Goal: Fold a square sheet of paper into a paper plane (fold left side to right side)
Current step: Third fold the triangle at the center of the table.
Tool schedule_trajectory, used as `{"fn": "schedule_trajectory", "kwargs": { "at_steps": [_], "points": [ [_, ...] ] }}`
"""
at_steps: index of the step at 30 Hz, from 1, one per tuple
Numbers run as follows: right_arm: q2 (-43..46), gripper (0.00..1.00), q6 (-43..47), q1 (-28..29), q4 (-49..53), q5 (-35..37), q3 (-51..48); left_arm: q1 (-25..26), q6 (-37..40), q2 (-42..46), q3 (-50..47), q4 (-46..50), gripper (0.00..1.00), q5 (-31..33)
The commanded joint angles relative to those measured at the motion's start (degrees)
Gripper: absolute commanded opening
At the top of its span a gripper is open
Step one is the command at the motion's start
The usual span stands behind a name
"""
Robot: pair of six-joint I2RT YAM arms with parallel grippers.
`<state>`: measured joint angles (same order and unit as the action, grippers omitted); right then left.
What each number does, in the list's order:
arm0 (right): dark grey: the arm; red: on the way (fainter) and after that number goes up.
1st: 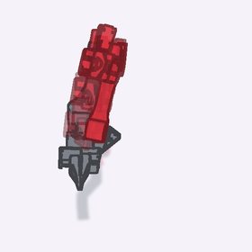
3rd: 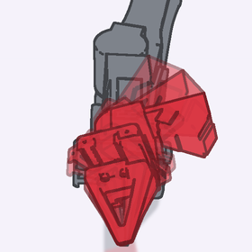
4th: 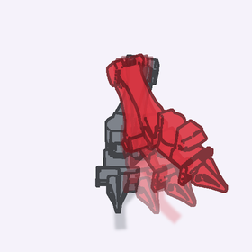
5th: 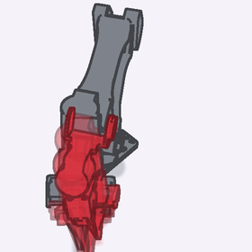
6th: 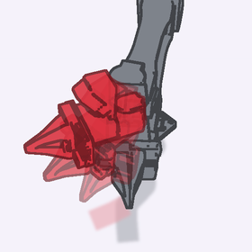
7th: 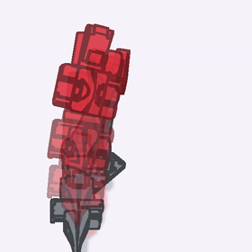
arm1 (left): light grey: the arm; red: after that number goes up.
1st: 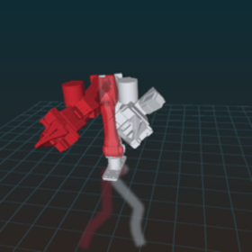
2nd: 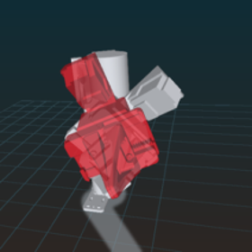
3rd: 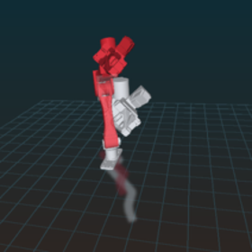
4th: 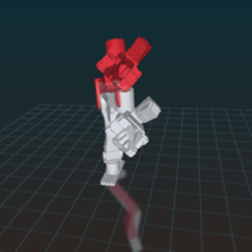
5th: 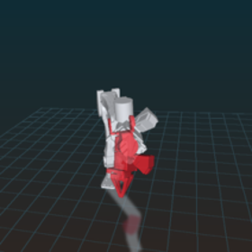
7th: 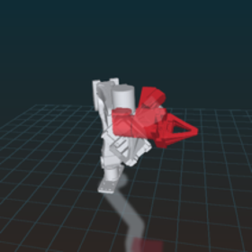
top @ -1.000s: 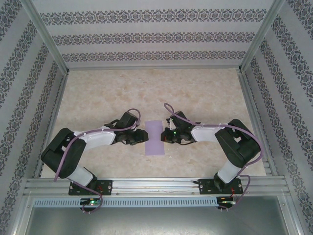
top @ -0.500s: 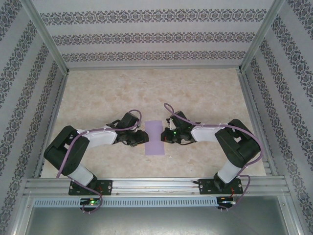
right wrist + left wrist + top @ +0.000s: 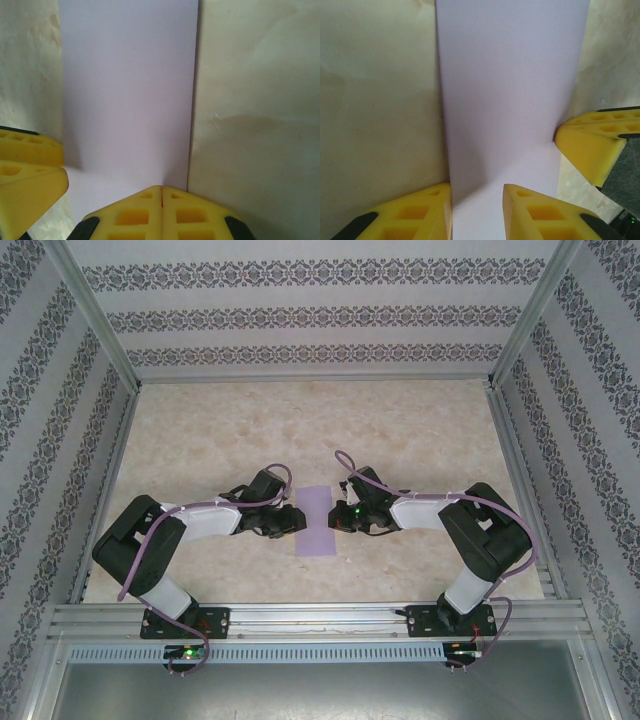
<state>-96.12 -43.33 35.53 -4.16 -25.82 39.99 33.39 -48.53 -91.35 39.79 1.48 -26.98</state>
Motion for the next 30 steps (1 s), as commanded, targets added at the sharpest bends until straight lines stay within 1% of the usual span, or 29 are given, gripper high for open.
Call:
{"fn": "schedule_trajectory", "kwargs": {
  "at_steps": [1, 8, 15, 18, 23, 26, 30],
  "points": [
    [-1.6, 0.00, 1.1, 0.5, 1.9, 2.2, -1.2, 0.7, -1.4, 1.1, 0.1, -2.3, 0.30, 0.3],
    [-1.5, 0.00, 1.2, 0.6, 1.8, 2.1, -1.1, 0.7, -1.2, 2.7, 0.1, -0.9, 0.22, 1.2],
    [1.2, 0.00, 3.3, 0.5, 0.8, 2.5, -0.7, 0.7, -2.4, 2.8, 0.0, -1.5, 0.04, -0.1],
    [5.2, 0.12, 6.2, 0.5, 0.6, 4.2, -0.6, 0.8, -3.2, 3.3, -0.1, -1.6, 0.01, -0.4],
    [14.4, 0.32, 11.6, 1.3, 0.6, 9.4, -3.0, 1.0, -5.4, 3.9, -0.7, -2.5, 0.01, -0.8],
    [20.5, 0.43, 15.6, 4.9, 0.6, 15.5, -5.8, 1.0, -6.6, 3.9, -0.7, -2.6, 0.01, -1.0],
    [25.4, 0.53, 20.8, 14.4, 0.1, 26.5, -8.8, 1.0, -8.2, 4.3, -0.9, -2.5, 0.01, -0.7]
  ]
}}
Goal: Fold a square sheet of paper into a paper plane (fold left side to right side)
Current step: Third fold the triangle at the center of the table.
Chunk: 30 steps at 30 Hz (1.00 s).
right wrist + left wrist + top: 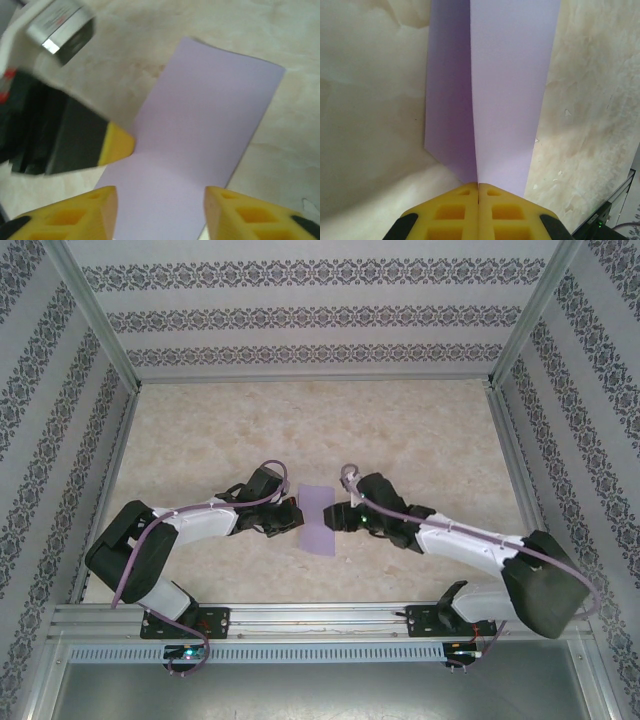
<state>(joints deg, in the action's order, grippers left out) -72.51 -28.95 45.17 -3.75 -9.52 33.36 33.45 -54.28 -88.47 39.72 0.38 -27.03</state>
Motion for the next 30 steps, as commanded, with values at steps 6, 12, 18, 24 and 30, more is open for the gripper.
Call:
{"fn": "schedule_trajectory", "kwargs": {
  "at_steps": [6, 12, 18, 24, 30],
  "points": [
    [0.6, 0.69, 12.9, 20.4, -2.9, 27.6, -4.0, 0.9, -3.6, 2.1, -0.5, 0.4, 0.00, 0.3],
    [-8.5, 0.82, 18.6, 31.0, -2.9, 39.1, 0.0, 0.9, -4.5, 2.4, -0.7, 0.5, 0.00, 0.0],
    [-16.5, 0.83, 20.9, 32.0, -2.5, 41.7, 5.1, 1.0, -4.9, 2.1, -0.8, 0.0, 0.00, -0.4],
    [-20.8, 0.73, 22.8, 31.6, -3.0, 43.5, 8.4, 1.1, -4.9, 1.6, -0.8, -0.3, 0.00, -0.7],
    [-20.7, 0.52, 21.9, 31.1, -3.1, 43.4, 8.1, 1.1, -4.7, 1.4, -0.6, -0.1, 0.00, -0.6]
  ]
}}
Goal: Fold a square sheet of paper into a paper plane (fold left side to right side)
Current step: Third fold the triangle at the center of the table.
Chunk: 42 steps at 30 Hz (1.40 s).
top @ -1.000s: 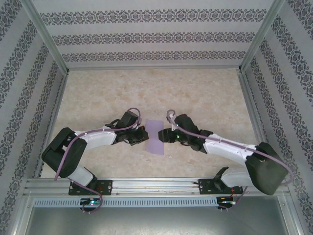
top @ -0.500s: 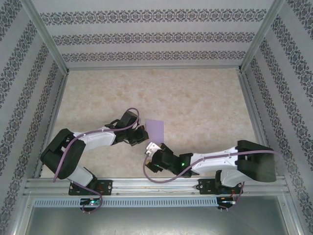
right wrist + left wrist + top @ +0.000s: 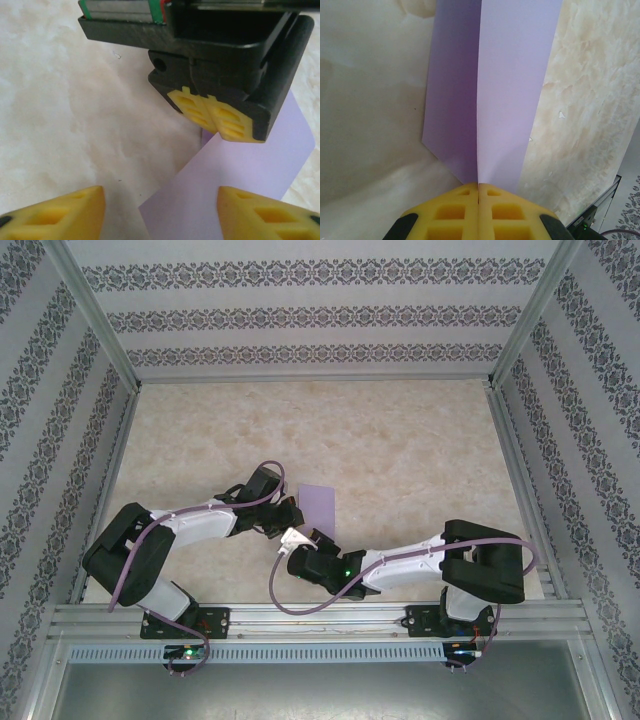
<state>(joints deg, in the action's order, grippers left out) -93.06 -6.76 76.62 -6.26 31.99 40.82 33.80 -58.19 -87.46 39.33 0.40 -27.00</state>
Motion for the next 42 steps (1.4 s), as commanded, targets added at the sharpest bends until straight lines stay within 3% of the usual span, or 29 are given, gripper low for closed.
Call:
{"fn": "schedule_trajectory", "kwargs": {
  "at_steps": [1, 7, 13, 17, 23, 28, 33, 42],
  "points": [
    [0.1, 0.49, -0.6, -0.5, -0.5, 1.7, 0.5, 0.7, -0.6, 0.3, -0.1, -0.1, 0.00, -0.6],
    [1.8, 0.22, -1.4, -1.1, 0.1, -1.5, -0.5, 0.7, 0.7, 0.2, 0.9, 1.7, 0.06, 0.2],
    [3.9, 0.00, -4.2, -2.9, 0.7, -6.5, -2.0, 0.5, 2.0, 0.5, 2.0, 2.8, 0.19, 0.6],
    [6.1, 0.00, -6.5, -5.5, 0.1, -13.3, -3.8, -0.8, 3.8, 1.9, 3.0, 5.3, 0.33, 0.6],
    [9.1, 0.00, -11.1, -11.2, -3.2, -26.6, -7.2, -4.6, 7.9, 6.4, 3.9, 10.3, 0.40, 0.5],
    [9.9, 0.00, -14.9, -15.4, -8.0, -35.7, -9.8, -6.5, 11.9, 6.6, 5.8, 12.7, 0.40, -0.1],
    [9.9, 0.00, -18.4, -18.3, -11.8, -42.1, -11.0, -6.5, 16.3, 1.1, 9.6, 13.1, 0.35, -3.0],
    [8.4, 0.00, -22.5, -21.1, -16.1, -46.8, -12.7, -6.4, 20.8, -12.1, 18.0, 12.7, 0.23, -8.6]
  ]
}}
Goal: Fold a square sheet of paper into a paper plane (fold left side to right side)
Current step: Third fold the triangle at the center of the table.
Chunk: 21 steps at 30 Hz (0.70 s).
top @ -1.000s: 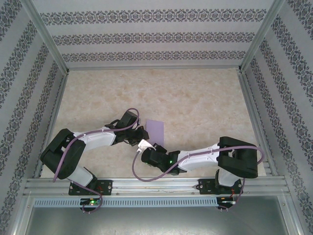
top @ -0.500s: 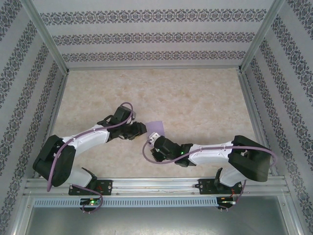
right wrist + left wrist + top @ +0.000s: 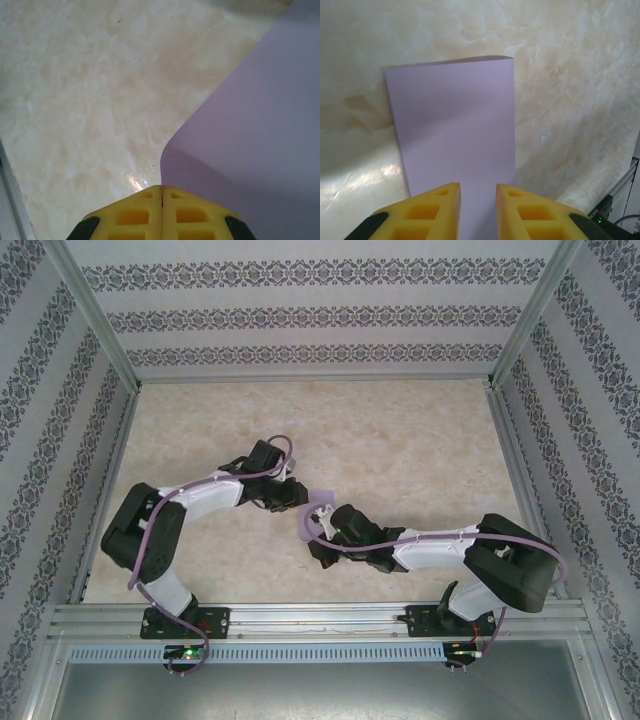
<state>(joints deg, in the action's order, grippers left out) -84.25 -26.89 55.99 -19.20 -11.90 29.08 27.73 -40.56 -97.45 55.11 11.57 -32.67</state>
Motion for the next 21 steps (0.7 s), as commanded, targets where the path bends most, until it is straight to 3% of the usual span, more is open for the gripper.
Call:
{"fn": "schedule_trajectory", "kwargs": {
  "at_steps": [1, 10, 21],
  "points": [
    [-0.7, 0.00, -2.7, -0.7, -3.5, -3.2, -1.1, -0.1, 3.4, -3.4, 2.9, 1.4, 0.22, -3.3],
    [-2.1, 0.00, -4.2, -1.3, -4.5, -4.1, -1.1, 0.5, 6.2, -10.2, 6.4, 3.9, 0.17, -2.5],
    [-3.0, 0.00, -6.4, -2.4, -3.8, -4.1, -0.6, 0.5, 7.2, -12.7, 5.3, 5.6, 0.14, 0.4]
  ]
}}
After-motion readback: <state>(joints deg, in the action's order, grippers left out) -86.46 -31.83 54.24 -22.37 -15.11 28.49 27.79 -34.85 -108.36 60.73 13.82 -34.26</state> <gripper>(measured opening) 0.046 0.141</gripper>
